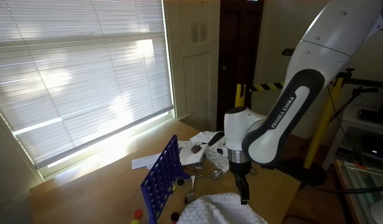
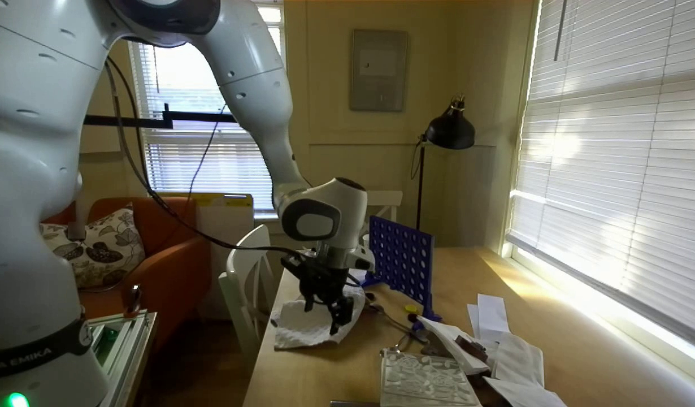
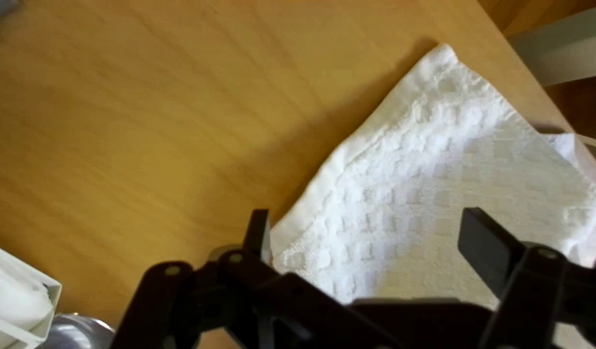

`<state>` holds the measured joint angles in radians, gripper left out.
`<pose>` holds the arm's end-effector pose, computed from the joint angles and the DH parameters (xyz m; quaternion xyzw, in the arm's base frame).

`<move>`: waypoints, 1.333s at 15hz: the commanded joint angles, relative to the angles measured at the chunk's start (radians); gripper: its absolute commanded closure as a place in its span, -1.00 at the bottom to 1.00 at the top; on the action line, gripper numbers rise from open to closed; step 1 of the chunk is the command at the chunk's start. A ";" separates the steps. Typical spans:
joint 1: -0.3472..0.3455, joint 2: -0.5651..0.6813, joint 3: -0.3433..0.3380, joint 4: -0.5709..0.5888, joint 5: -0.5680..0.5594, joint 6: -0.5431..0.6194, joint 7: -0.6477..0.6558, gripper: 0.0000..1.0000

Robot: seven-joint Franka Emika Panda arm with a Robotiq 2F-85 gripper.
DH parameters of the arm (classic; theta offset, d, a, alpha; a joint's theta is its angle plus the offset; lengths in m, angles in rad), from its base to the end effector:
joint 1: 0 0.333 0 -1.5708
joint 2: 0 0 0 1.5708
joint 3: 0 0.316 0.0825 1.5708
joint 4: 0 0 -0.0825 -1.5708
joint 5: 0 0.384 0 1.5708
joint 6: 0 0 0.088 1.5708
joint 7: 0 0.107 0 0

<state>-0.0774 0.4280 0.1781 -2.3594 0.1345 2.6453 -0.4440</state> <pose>0.4870 0.0522 0.1394 -0.9745 -0.2032 0.0574 0.0760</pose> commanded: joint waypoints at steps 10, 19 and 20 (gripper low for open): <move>-0.794 0.217 0.802 -0.170 0.681 0.570 -0.698 -1.00; -0.855 0.278 0.843 -0.181 0.698 0.645 -0.644 -1.00; -0.868 0.291 0.844 -0.186 0.702 0.647 -0.639 -1.00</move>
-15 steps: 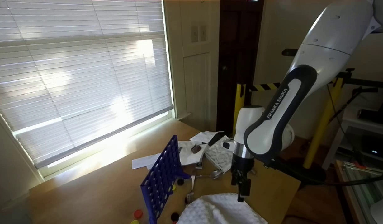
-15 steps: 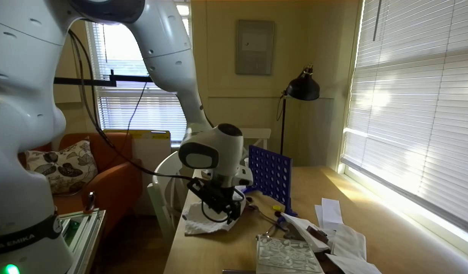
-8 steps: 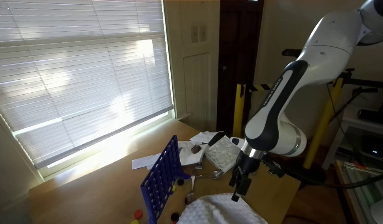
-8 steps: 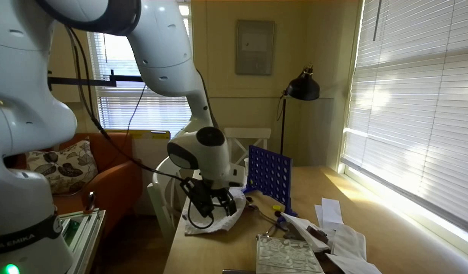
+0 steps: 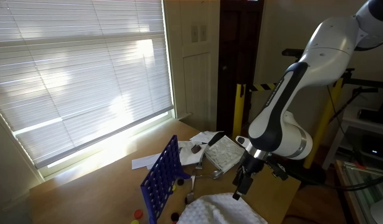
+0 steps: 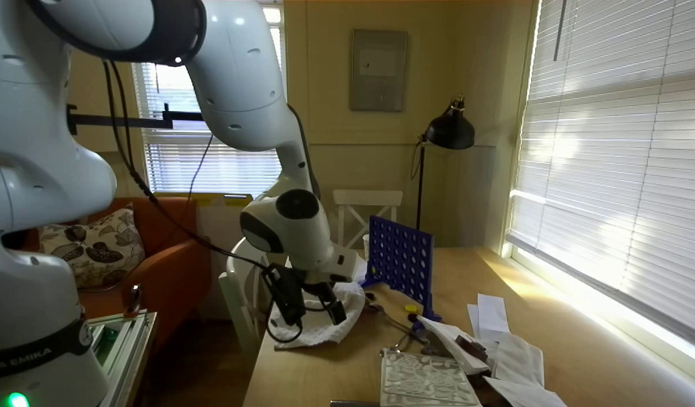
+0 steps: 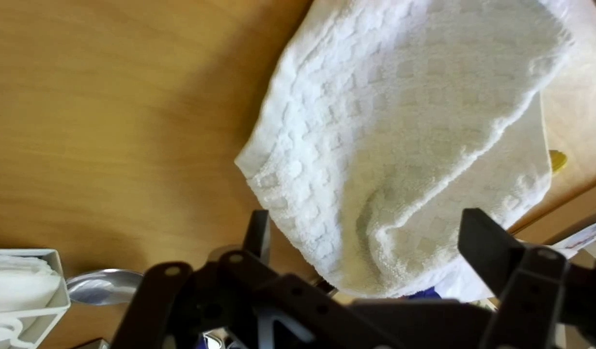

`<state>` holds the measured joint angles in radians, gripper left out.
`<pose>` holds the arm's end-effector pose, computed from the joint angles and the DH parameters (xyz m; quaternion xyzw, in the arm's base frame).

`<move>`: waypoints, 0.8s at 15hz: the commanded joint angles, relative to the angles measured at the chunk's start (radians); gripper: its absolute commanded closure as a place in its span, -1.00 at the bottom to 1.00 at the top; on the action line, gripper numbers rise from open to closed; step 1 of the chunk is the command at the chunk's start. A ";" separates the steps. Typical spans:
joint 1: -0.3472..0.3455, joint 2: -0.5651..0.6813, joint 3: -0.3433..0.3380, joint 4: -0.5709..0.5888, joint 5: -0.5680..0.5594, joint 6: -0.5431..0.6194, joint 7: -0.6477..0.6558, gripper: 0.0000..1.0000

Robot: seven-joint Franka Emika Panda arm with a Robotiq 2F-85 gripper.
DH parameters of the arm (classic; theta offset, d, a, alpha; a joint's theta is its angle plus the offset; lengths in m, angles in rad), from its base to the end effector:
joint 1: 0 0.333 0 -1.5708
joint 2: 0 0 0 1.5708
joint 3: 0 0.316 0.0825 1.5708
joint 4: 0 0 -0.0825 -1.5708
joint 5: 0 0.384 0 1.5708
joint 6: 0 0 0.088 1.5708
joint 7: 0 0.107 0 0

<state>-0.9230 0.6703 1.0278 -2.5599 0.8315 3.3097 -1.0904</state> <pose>0.4375 0.0241 0.1433 -0.9634 -0.0730 -0.1719 0.1925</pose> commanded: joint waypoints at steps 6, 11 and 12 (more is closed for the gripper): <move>-0.080 0.092 -0.016 0.000 0.018 -0.014 0.060 -1.00; -0.092 0.123 -0.068 0.022 0.007 -0.074 0.076 -1.00; -0.082 0.127 -0.084 0.030 0.007 -0.092 0.080 -1.00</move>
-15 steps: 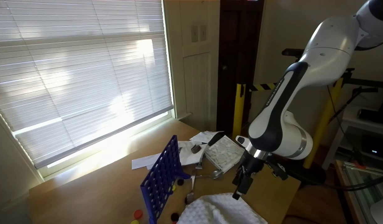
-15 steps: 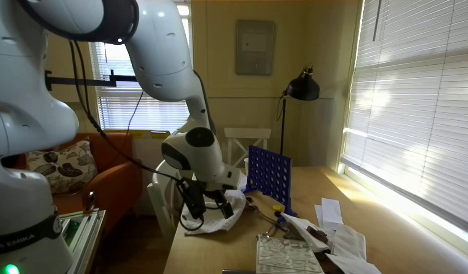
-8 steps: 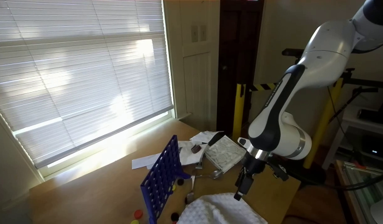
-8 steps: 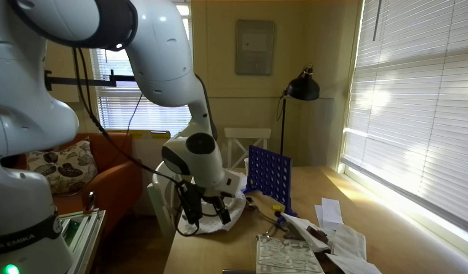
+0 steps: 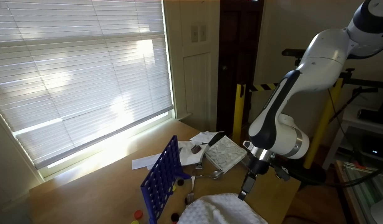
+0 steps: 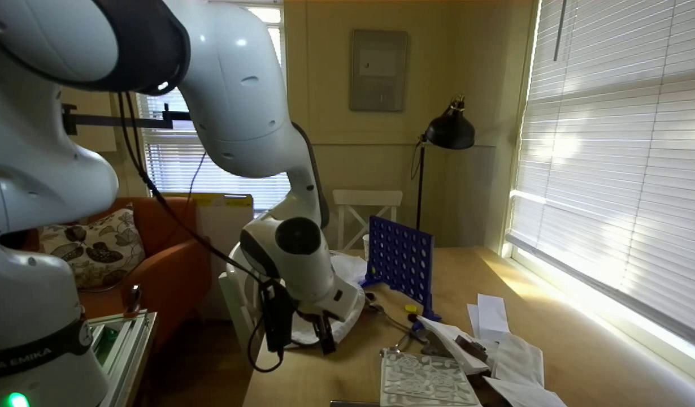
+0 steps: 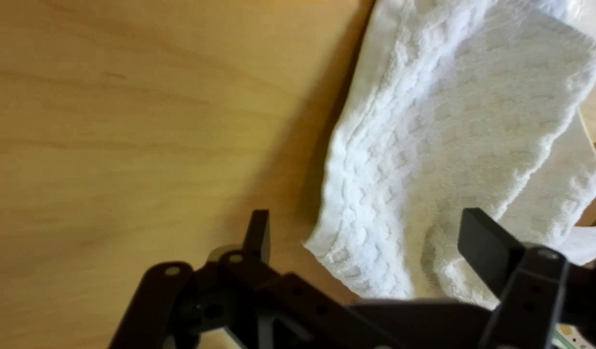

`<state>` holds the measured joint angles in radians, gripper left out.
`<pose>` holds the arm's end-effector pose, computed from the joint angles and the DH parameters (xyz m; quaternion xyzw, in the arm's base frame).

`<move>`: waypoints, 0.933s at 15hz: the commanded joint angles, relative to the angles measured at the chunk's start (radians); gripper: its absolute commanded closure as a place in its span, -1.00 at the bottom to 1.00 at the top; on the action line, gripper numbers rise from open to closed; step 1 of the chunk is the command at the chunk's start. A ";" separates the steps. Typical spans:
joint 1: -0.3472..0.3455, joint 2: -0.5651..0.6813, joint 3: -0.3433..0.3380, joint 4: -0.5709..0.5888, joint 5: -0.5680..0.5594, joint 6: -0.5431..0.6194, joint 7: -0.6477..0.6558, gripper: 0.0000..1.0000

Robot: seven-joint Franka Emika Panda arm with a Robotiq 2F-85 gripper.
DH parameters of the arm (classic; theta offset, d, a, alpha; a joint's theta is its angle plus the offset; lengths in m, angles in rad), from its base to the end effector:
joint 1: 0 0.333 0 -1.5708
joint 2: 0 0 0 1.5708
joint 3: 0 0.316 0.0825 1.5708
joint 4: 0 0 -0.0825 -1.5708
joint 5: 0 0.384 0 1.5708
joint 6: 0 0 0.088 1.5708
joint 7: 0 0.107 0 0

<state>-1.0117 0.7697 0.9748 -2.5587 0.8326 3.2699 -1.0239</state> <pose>0.4194 -0.0134 0.1050 -0.9629 0.0308 -0.1286 0.2350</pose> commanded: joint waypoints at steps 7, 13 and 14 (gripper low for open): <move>0.057 0.067 -0.097 0.100 -0.016 -0.097 0.003 -0.01; 0.110 0.061 -0.143 0.137 -0.012 -0.184 0.019 0.80; 0.118 0.056 -0.150 0.141 -0.011 -0.195 0.022 0.96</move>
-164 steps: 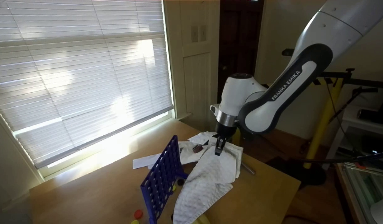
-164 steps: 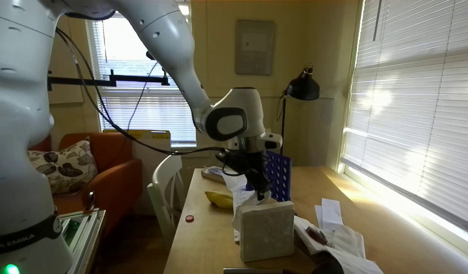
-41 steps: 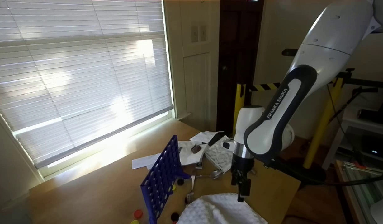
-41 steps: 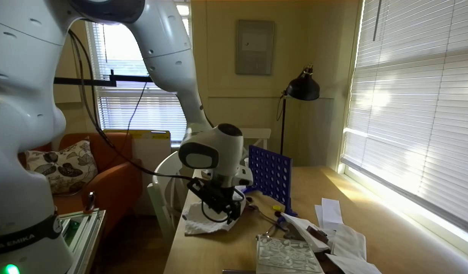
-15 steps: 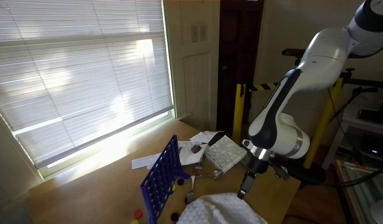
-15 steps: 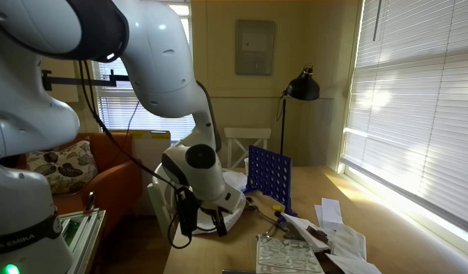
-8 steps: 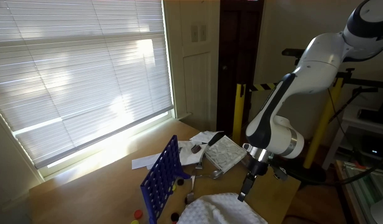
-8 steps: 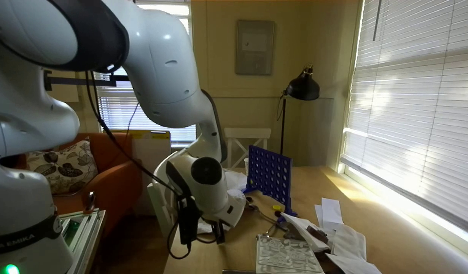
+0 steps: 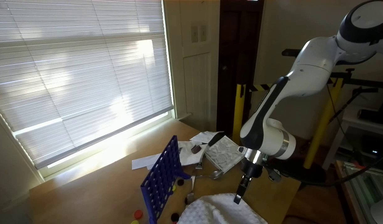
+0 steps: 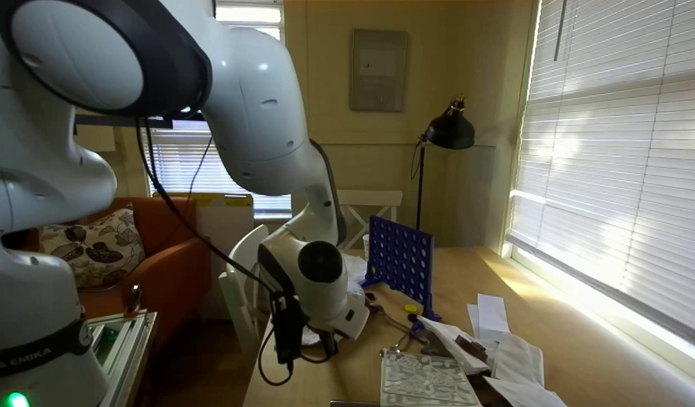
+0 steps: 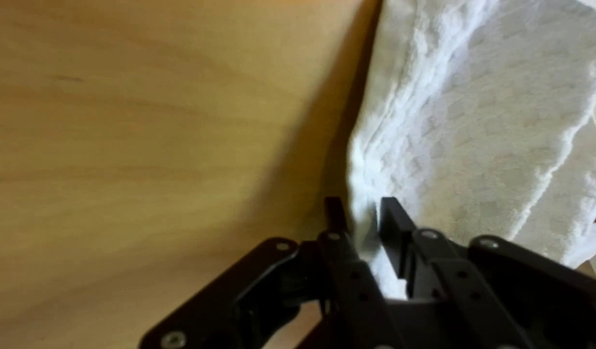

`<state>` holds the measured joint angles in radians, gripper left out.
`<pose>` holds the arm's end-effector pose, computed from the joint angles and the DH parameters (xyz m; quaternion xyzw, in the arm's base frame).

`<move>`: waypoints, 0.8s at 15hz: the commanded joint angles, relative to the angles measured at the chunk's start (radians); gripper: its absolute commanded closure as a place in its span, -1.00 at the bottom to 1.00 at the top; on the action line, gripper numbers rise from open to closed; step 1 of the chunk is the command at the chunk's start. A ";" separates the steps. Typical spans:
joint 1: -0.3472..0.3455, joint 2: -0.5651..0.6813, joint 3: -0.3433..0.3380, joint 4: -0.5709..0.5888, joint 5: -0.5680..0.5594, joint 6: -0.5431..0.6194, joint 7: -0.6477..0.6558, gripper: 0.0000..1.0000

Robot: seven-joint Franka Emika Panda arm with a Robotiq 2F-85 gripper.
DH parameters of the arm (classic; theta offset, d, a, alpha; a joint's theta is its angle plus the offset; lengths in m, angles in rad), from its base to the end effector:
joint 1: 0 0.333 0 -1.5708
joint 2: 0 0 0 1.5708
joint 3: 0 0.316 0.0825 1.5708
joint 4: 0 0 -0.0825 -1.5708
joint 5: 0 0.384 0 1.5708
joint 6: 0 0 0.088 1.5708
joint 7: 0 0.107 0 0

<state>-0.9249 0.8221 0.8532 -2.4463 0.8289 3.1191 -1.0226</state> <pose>0.4392 -0.0182 0.0730 -0.9538 0.0418 -0.0970 0.2813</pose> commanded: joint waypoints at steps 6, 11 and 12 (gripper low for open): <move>0.117 -0.221 -0.087 -0.081 -0.008 -0.032 0.064 0.98; 0.117 -0.432 -0.093 -0.133 -0.086 -0.097 -0.018 0.98; 0.122 -0.464 -0.100 -0.131 -0.110 -0.108 -0.029 0.98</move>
<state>-0.8244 0.5064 0.7812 -2.5388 0.7829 3.0719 -1.0347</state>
